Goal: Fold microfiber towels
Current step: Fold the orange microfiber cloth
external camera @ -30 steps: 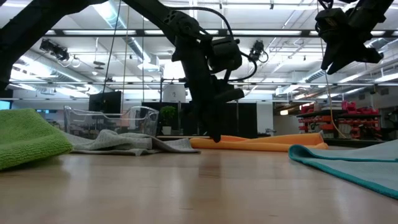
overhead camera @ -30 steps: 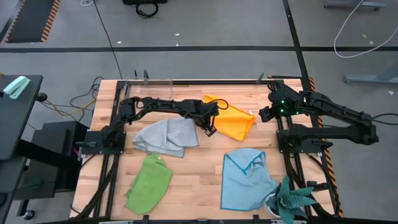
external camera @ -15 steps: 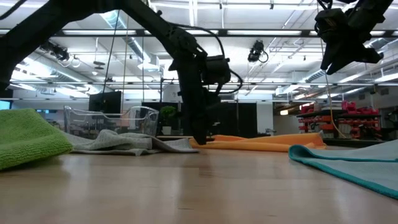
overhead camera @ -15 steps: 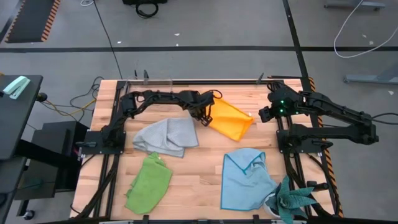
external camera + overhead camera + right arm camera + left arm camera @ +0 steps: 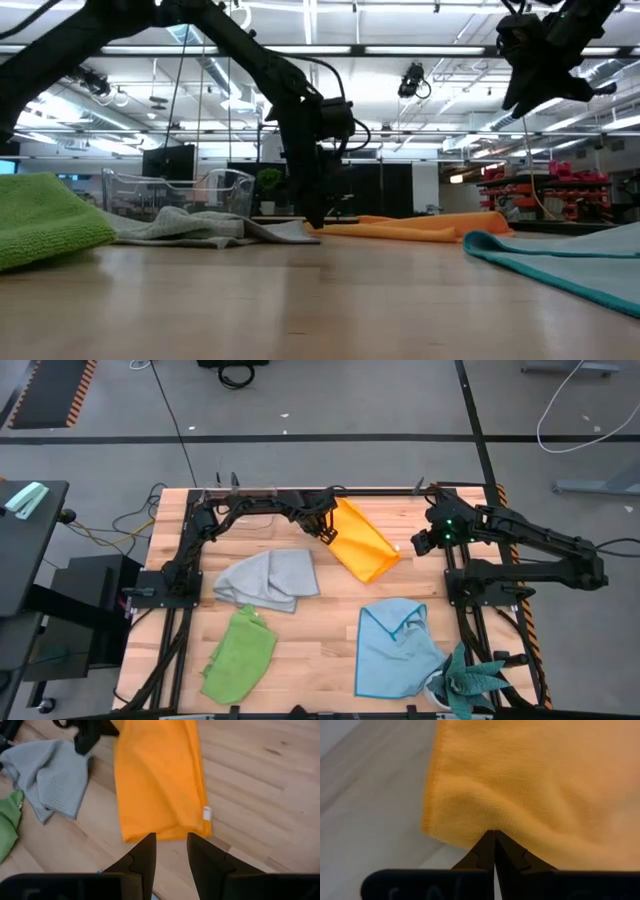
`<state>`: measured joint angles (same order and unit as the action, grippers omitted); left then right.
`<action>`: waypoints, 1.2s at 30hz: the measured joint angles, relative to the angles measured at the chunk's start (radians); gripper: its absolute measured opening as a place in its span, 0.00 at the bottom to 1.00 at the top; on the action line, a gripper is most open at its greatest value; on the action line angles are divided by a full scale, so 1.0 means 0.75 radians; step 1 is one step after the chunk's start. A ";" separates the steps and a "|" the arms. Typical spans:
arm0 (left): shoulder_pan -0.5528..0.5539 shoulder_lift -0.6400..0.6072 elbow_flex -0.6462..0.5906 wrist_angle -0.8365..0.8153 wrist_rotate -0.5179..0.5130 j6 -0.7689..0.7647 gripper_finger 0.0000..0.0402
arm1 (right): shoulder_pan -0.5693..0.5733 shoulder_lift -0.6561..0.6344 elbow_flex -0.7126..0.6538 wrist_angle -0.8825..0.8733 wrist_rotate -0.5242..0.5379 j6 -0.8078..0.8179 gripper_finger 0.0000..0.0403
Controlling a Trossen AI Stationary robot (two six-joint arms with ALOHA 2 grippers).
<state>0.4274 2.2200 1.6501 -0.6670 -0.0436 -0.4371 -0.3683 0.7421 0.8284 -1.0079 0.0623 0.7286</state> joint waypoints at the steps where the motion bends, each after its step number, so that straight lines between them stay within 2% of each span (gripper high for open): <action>1: -0.001 0.000 0.000 -0.001 0.002 -0.008 0.03 | 0.000 0.009 0.000 0.019 0.000 -0.006 0.29; 7: -0.024 -0.001 0.018 0.011 0.089 -0.040 0.02 | 0.001 0.082 0.000 0.046 -0.001 -0.033 0.29; 13: -0.119 -0.008 0.168 -0.019 0.103 -0.037 0.07 | 0.001 0.109 0.000 0.038 0.000 -0.067 0.29; 18: -0.220 -0.009 0.290 -0.011 0.103 -0.021 0.06 | 0.001 0.108 0.000 0.026 0.000 -0.086 0.29; 26: -0.306 0.048 0.298 0.025 0.102 -0.004 0.02 | 0.001 0.110 0.000 0.015 0.049 -0.104 0.29; 36: -0.340 0.132 0.298 0.114 0.127 -0.031 0.09 | -0.012 0.171 0.000 0.006 0.086 -0.100 0.29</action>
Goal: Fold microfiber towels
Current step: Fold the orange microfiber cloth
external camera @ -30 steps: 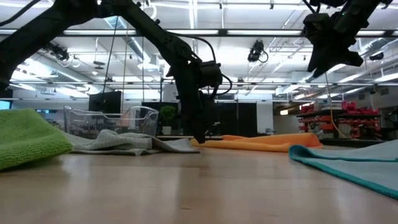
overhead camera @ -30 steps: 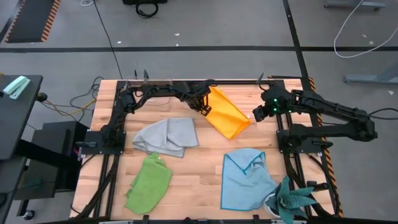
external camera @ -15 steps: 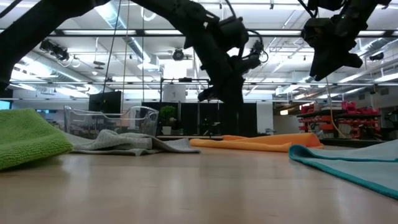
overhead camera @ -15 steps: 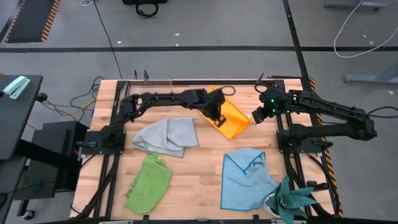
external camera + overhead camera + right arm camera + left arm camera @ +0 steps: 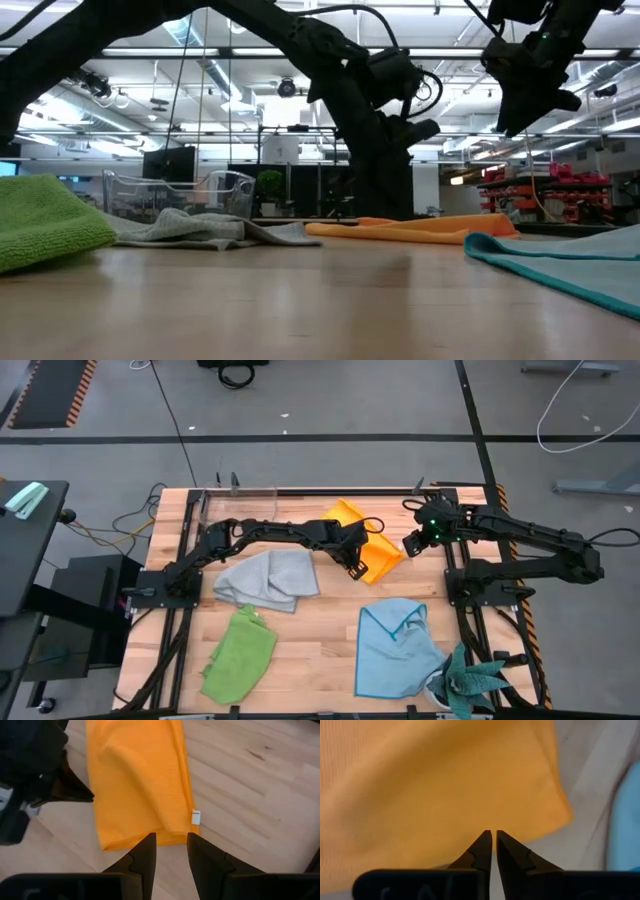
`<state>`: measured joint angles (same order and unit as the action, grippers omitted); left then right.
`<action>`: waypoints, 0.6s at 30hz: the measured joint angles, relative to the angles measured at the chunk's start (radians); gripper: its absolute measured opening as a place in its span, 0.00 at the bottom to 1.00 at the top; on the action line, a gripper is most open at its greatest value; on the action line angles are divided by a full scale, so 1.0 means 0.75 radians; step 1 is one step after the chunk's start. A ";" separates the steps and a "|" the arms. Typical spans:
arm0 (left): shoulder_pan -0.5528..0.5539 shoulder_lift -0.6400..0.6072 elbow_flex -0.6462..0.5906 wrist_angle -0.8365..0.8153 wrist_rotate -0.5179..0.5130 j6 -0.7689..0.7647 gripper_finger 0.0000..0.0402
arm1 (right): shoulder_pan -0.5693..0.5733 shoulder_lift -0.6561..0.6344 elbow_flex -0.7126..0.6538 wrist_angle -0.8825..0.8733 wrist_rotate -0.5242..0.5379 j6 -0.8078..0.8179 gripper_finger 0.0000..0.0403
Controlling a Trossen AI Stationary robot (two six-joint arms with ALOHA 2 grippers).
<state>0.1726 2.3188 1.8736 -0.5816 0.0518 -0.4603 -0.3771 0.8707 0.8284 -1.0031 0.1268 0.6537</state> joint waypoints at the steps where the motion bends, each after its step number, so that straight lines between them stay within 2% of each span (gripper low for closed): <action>1: -0.003 0.000 0.000 -0.004 0.001 0.000 0.08 | 0.000 0.007 0.000 0.000 -0.001 0.001 0.29; 5: -0.006 0.000 0.000 -0.048 0.001 0.032 0.05 | 0.001 0.032 0.000 0.000 -0.003 0.001 0.29; 10: 0.007 0.021 -0.001 -0.209 0.008 0.076 0.02 | 0.001 0.051 0.000 0.000 -0.016 0.001 0.29; 18: 0.064 0.054 0.006 -0.324 0.020 0.117 0.07 | 0.019 0.053 0.000 0.008 -0.031 0.006 0.29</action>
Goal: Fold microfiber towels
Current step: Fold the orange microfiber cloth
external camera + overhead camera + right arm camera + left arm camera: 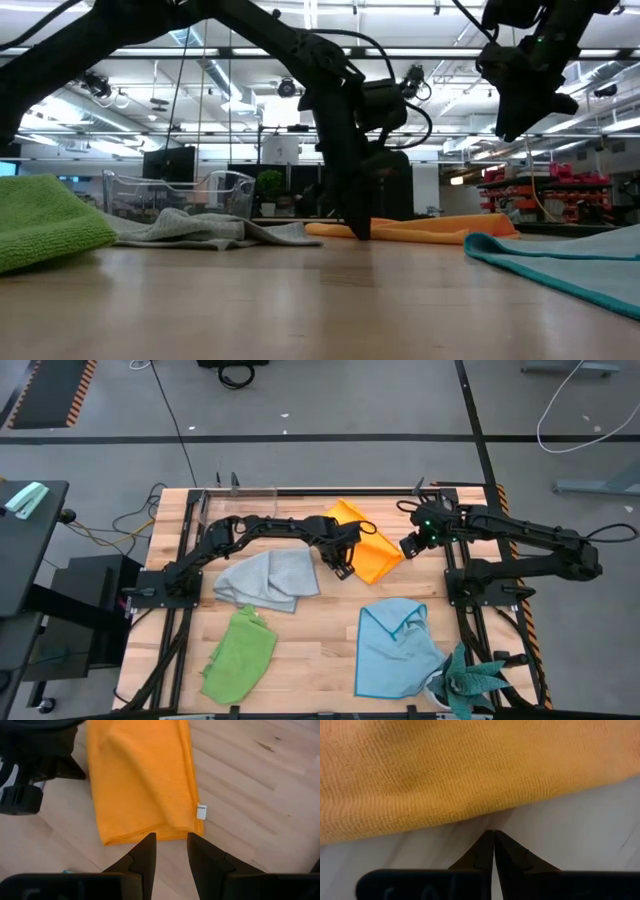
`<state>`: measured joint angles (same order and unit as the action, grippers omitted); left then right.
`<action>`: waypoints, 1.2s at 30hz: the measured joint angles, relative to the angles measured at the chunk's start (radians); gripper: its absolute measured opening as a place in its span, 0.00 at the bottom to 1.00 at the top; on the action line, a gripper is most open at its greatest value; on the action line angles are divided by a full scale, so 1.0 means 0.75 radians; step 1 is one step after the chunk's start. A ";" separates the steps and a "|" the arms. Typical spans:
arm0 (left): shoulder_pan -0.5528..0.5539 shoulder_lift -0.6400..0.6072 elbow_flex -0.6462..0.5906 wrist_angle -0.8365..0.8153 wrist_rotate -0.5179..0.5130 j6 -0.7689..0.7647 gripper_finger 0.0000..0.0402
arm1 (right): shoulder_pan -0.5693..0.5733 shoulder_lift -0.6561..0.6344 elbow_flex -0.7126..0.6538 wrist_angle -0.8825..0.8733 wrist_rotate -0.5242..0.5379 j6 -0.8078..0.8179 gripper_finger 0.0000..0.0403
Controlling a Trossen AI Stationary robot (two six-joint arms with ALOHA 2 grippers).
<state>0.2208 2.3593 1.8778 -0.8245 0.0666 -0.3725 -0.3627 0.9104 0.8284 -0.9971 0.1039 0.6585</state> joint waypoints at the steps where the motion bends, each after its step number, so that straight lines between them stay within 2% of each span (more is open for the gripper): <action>1: 0.008 0.001 0.000 0.001 0.003 0.000 0.08 | 0.007 0.000 0.000 0.001 0.000 0.000 0.29; 11: 0.117 0.004 -0.004 -0.001 0.052 -0.010 0.02 | 0.026 0.000 0.000 0.002 0.000 0.001 0.29; 20: 0.119 0.004 0.010 0.006 0.036 -0.114 0.06 | 0.026 0.000 0.000 0.018 0.000 -0.002 0.29; 24: 0.130 0.010 0.053 0.005 -0.009 -0.152 0.04 | 0.026 0.000 0.000 0.018 -0.001 0.000 0.29; 30: 0.156 0.010 0.103 -0.043 0.101 -0.196 0.02 | 0.026 0.026 0.000 0.016 -0.118 0.040 0.29; 33: 0.167 0.010 0.125 -0.043 0.167 -0.232 0.04 | 0.026 0.068 0.000 0.007 -0.157 0.043 0.29; 36: 0.173 0.009 0.132 -0.070 0.174 -0.233 0.06 | 0.026 0.136 0.000 -0.025 -0.207 0.038 0.29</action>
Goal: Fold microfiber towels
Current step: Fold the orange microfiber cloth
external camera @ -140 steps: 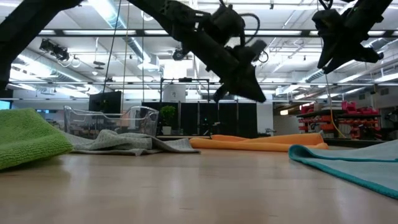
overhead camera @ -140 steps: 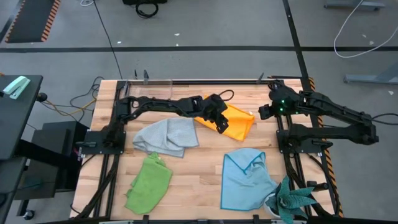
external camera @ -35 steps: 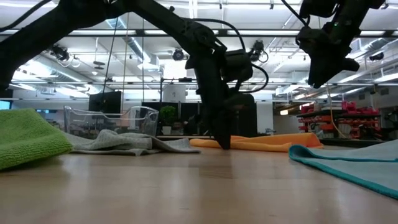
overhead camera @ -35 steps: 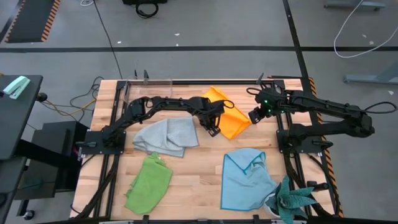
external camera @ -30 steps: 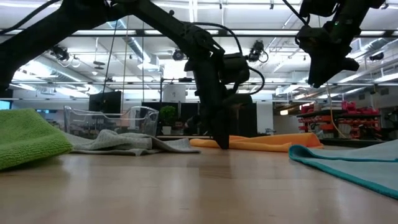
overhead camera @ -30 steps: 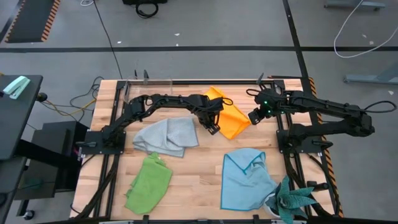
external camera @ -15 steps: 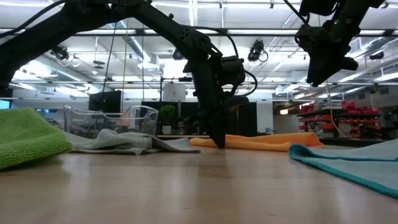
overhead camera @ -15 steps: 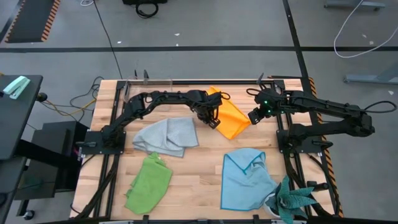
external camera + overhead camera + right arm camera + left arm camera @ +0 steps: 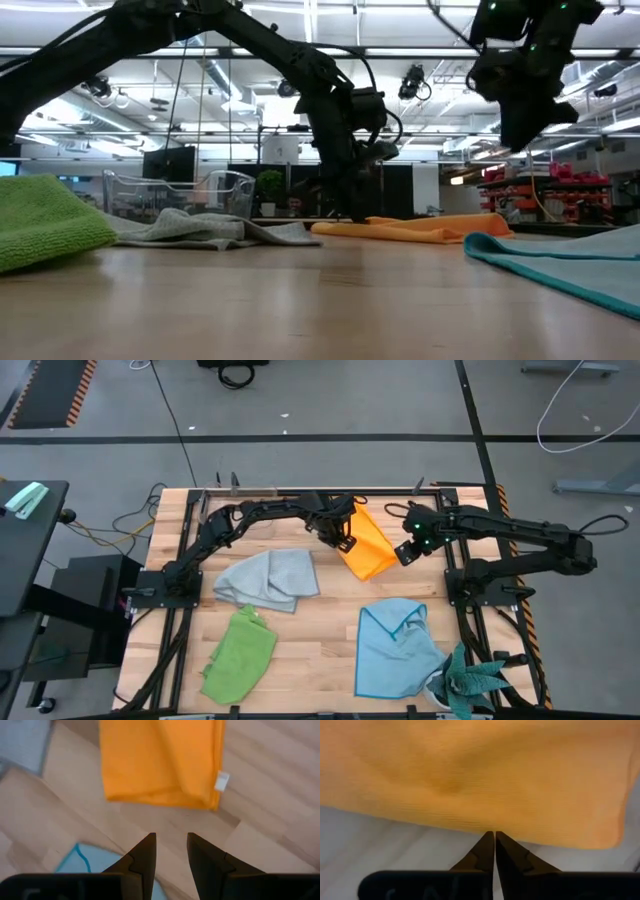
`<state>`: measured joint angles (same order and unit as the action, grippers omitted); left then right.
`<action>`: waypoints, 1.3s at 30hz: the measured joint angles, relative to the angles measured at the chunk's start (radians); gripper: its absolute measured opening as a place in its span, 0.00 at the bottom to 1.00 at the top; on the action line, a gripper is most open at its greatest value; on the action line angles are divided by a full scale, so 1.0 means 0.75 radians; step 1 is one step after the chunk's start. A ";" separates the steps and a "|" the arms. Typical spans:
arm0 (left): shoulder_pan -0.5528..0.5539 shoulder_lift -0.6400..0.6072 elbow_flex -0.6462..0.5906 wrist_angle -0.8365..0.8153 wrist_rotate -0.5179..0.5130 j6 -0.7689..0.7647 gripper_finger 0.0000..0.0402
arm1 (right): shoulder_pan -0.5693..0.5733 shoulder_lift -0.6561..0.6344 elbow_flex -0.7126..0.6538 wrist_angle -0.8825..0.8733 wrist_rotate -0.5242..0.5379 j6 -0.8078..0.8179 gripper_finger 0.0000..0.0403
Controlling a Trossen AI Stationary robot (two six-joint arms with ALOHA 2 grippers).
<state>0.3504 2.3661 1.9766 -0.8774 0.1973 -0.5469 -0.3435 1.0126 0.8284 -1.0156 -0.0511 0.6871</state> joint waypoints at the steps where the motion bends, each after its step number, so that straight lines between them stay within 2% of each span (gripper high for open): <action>1: 0.001 0.000 0.000 -0.016 -0.001 0.000 0.07 | 0.000 0.029 0.000 -0.013 -0.011 -0.019 0.29; 9: -0.038 -0.037 0.000 -0.101 0.029 0.017 0.04 | -0.050 0.214 -0.013 0.004 0.019 -0.189 0.29; 15: -0.091 -0.070 0.000 -0.084 0.034 0.056 0.03 | -0.202 0.199 -0.208 0.217 -0.223 -0.184 0.29; 19: -0.116 -0.071 0.002 -0.077 0.034 0.091 0.06 | -0.308 0.164 -0.349 0.394 -0.317 -0.109 0.29; 26: -0.157 -0.071 0.002 -0.068 0.034 0.114 0.13 | -0.415 0.122 -0.455 0.600 -0.316 -0.033 0.29; 39: -0.171 -0.071 0.002 0.012 0.033 0.082 0.24 | -0.555 0.155 -0.464 0.616 -0.315 0.025 0.29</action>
<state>0.2219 2.3131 1.9778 -0.8684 0.2222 -0.4854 -0.7598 1.1290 0.4801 -0.5533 -0.2875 0.7062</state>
